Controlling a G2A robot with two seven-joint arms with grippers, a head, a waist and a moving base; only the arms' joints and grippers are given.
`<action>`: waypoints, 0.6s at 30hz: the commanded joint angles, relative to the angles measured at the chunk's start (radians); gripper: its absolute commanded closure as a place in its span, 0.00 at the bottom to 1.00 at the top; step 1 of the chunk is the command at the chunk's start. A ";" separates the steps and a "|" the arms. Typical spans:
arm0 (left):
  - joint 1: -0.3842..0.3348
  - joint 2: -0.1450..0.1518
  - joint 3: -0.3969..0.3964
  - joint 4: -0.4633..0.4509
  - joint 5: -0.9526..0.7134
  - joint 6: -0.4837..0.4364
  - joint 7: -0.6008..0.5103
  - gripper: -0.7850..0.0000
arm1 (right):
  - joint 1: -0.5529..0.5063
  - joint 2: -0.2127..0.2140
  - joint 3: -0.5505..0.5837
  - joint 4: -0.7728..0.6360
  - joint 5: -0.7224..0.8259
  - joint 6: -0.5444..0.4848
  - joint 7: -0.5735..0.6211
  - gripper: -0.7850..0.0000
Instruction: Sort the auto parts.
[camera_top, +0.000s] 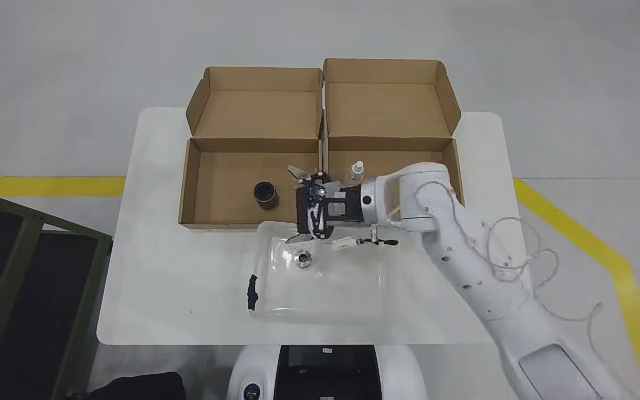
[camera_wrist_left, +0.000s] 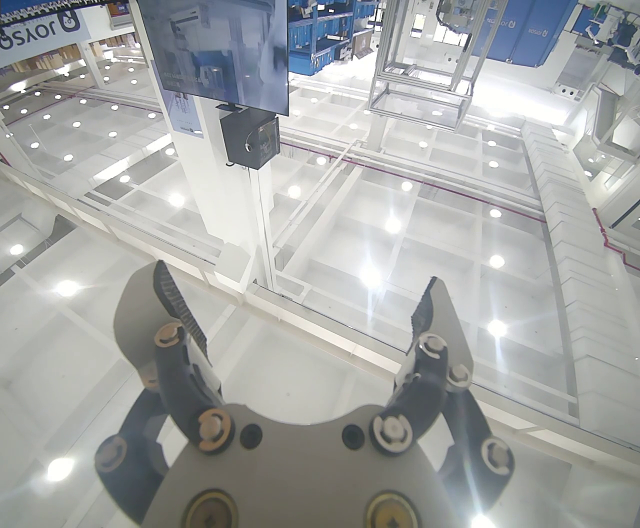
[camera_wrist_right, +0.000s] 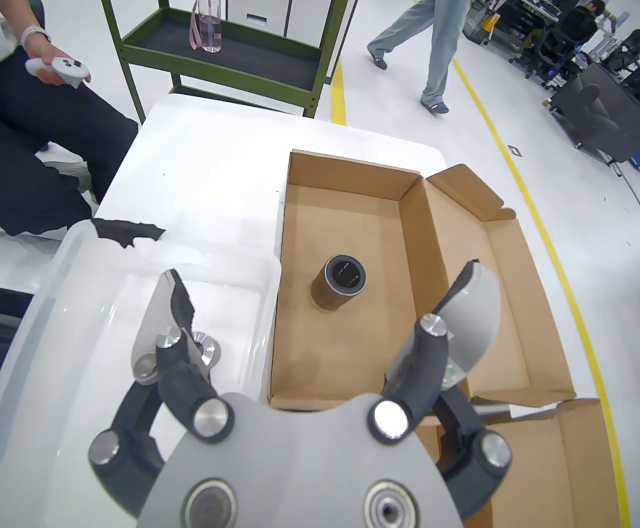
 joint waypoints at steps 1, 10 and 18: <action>0.000 0.000 0.000 0.000 0.000 0.000 0.000 0.00 | -0.046 0.013 0.026 -0.059 -0.004 -0.004 0.035 0.00; 0.000 0.000 0.000 0.000 0.000 0.000 0.000 0.00 | -0.175 0.061 0.039 -0.175 -0.027 -0.004 0.095 0.00; 0.000 0.000 0.000 0.000 0.000 0.000 0.000 0.00 | -0.244 0.088 0.021 -0.202 -0.118 -0.004 0.058 0.00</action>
